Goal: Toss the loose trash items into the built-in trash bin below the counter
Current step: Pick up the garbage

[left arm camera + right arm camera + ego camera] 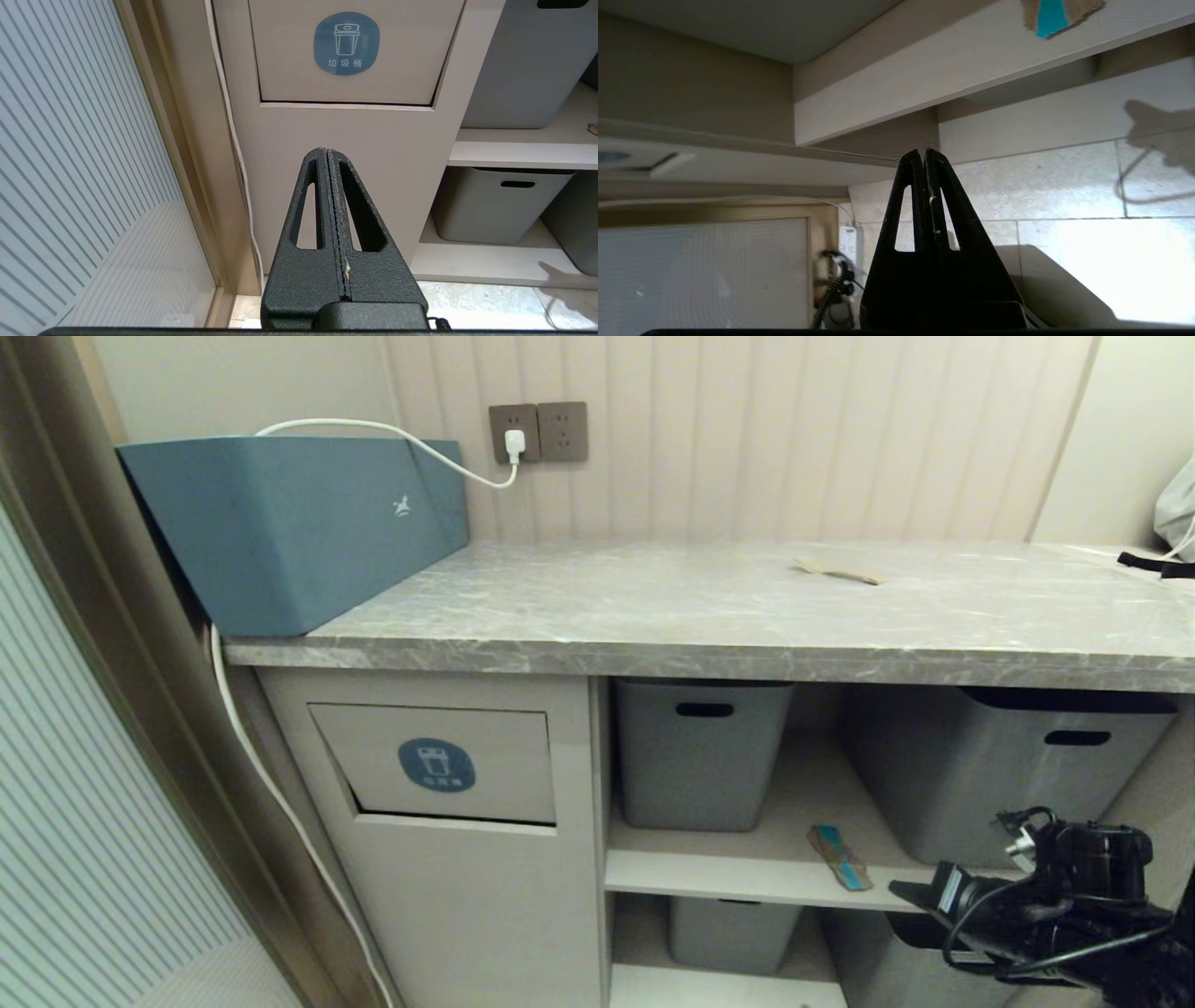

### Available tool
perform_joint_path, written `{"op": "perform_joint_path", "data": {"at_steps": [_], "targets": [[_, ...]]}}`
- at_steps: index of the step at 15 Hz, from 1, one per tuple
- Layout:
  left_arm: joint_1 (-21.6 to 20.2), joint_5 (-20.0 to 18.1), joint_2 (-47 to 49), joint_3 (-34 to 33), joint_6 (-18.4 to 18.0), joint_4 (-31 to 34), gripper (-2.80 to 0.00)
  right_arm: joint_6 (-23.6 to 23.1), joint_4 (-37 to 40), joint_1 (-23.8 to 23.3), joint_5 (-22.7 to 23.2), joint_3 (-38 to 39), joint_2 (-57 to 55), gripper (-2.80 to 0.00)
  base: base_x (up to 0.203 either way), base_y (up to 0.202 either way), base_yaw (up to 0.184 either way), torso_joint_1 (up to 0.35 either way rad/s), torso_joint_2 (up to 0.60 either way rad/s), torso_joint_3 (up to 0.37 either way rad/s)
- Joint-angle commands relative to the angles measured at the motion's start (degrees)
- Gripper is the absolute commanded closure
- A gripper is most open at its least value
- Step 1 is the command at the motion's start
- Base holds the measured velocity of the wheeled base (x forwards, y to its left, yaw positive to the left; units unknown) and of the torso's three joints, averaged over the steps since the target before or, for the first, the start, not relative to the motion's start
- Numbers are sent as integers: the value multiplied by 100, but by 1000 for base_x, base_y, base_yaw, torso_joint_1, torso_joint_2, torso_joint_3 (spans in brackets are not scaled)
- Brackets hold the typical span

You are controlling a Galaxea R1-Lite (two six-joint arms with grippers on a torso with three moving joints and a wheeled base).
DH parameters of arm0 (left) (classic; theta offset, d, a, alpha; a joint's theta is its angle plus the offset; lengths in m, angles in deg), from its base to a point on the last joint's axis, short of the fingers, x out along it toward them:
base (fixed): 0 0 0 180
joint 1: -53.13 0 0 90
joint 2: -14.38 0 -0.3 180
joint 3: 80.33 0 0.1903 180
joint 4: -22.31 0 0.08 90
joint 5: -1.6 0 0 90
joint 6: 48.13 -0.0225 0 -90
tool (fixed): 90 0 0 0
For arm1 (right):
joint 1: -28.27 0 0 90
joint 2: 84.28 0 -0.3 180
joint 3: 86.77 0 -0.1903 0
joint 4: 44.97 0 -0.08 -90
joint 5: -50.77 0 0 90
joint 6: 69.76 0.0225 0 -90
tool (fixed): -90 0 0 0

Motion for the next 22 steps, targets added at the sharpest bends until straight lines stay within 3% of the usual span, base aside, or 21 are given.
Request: {"op": "perform_joint_path", "data": {"at_steps": [1,4,5,8,13,19,22], "targets": [[-1,0,-4,-9,-3,-1,0,486,-506,-29,168,-31,-720,0,0,0,0,0,0,0],[-1,0,-5,-9,-3,-1,0,1263,-648,-139,565,-457,-1107,0,0,0,0,0,0,0],[-1,0,-4,-9,-3,-1,0,1298,-638,-191,727,-527,-1199,-271,0,0,0,0,0,0],[-1,0,-4,-9,-1,-1,0,1380,-56,-399,769,-988,-1396,-280,0,0,0,0,0,0],[-1,0,-4,-9,-3,-1,0,2233,489,-654,760,-1882,-1705,-280,0,0,0,0,0,0],[-1,0,-4,-9,3,-1,0,2573,1476,-728,777,-2844,-2014,-280,0,0,0,0,0,0],[-1,0,-4,-9,-3,-1,0,2754,1519,-755,777,-3044,-2117,-280,0,0,0,0,0,0]]}}
